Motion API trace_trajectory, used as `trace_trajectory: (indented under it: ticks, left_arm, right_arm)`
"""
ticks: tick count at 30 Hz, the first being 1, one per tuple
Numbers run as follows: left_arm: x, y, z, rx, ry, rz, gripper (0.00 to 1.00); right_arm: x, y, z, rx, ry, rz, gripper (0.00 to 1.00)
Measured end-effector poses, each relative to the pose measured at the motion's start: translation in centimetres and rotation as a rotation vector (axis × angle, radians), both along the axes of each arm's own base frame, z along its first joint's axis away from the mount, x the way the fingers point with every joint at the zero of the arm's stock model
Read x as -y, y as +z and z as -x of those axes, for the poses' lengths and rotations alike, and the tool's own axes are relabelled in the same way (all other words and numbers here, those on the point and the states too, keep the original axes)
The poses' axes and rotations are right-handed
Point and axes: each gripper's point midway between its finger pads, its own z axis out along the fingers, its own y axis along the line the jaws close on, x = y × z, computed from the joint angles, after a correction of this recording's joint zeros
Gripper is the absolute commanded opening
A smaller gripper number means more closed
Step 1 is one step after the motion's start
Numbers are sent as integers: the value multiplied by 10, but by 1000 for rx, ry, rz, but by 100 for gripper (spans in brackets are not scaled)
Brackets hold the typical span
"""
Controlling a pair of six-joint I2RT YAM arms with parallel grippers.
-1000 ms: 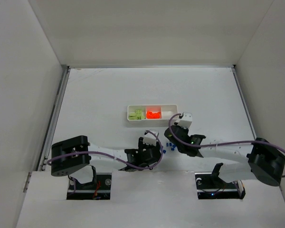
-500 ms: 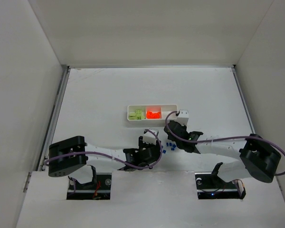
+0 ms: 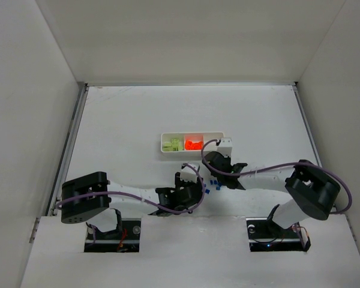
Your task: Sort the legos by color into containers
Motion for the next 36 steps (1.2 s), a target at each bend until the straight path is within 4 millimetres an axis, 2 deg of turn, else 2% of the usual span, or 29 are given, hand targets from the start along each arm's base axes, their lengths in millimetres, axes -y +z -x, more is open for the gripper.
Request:
trace_trajectory:
  ticks: [5, 13, 16, 18, 22, 26, 32, 34, 36]
  left_arm:
    - [-3, -3, 1, -2, 3, -1, 51]
    - [-8, 7, -7, 3, 28, 31, 51]
    - [-9, 14, -11, 9, 41, 53, 51]
    - [-10, 17, -13, 10, 48, 62, 51]
    - [-12, 17, -16, 7, 55, 64, 51]
    - [-10, 16, -16, 6, 48, 59, 51]
    - [-2, 11, -18, 2, 39, 35, 51]
    - [0, 9, -18, 0, 38, 26, 51]
    - [2, 7, -18, -1, 37, 19, 50]
  right_arm:
    - [-4, 14, 3, 30, -3, -45, 21]
    - [-21, 80, 18, 143, 55, -216, 21]
    - [-19, 95, 11, 167, 56, -228, 21]
    - [-17, 100, -1, 173, 47, -224, 21]
    - [-13, 97, -33, 168, 21, -213, 22]
    - [-8, 82, -52, 141, 3, -185, 24]
    - [-9, 73, -74, 127, -5, -163, 40]
    - [-9, 72, -77, 130, -6, -164, 48]
    - [-9, 74, -77, 134, -5, -164, 52]
